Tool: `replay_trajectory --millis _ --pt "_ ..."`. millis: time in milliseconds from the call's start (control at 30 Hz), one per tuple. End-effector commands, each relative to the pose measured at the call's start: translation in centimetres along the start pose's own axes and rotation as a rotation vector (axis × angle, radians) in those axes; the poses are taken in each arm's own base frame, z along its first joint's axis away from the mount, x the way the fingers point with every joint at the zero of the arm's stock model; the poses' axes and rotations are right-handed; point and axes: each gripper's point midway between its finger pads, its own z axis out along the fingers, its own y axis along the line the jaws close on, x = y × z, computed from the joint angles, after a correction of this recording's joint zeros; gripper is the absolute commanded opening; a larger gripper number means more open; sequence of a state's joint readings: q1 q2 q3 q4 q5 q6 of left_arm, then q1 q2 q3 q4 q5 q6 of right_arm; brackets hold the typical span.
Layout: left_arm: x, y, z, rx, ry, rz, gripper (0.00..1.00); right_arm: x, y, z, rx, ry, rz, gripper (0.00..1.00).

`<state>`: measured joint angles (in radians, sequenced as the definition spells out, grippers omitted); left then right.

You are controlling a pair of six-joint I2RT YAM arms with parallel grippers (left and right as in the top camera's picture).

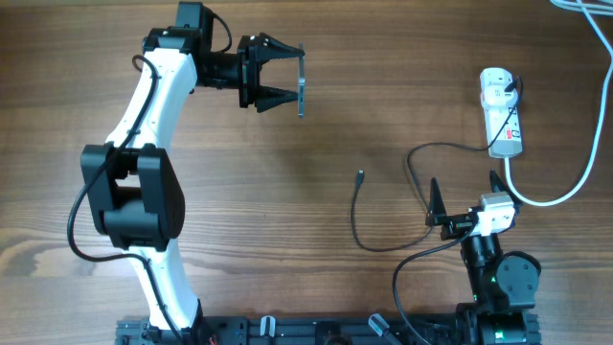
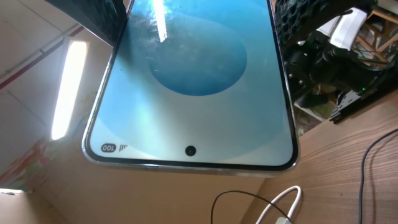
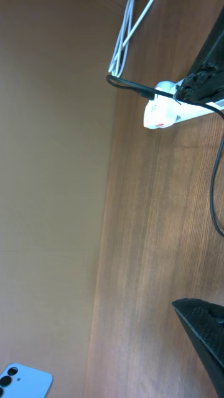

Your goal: Plug charger to phone and switch on socket

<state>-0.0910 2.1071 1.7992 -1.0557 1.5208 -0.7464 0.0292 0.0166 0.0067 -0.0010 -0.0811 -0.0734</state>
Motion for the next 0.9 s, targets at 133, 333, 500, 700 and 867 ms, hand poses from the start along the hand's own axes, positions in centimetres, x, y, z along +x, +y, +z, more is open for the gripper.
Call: replay_trajectory --millis 133,333,500,700,867 --pt "2.45 -1.97 -0.39 0.043 0.035 0.042 0.71 0.01 -0.31 -0.01 0.017 -0.001 -0.005 1.0" --pt "2.45 -1.97 -0.39 0.043 0.035 0.042 0.7 0.0 -0.31 -0.01 0.017 -0.001 -0.005 1.0" --pt "2.45 -1.97 -0.39 0.043 0.035 0.042 0.7 0.01 -0.31 -0.01 0.017 -0.001 -0.005 1.0" --pt "2.46 -1.98 -0.39 0.043 0.036 0.043 0.7 0.01 -0.31 -0.01 0.017 -0.001 -0.005 1.0" --pt "2.46 -1.98 -0.39 0.043 0.036 0.043 0.7 0.01 -0.31 -0.01 0.017 -0.001 -0.005 1.0"
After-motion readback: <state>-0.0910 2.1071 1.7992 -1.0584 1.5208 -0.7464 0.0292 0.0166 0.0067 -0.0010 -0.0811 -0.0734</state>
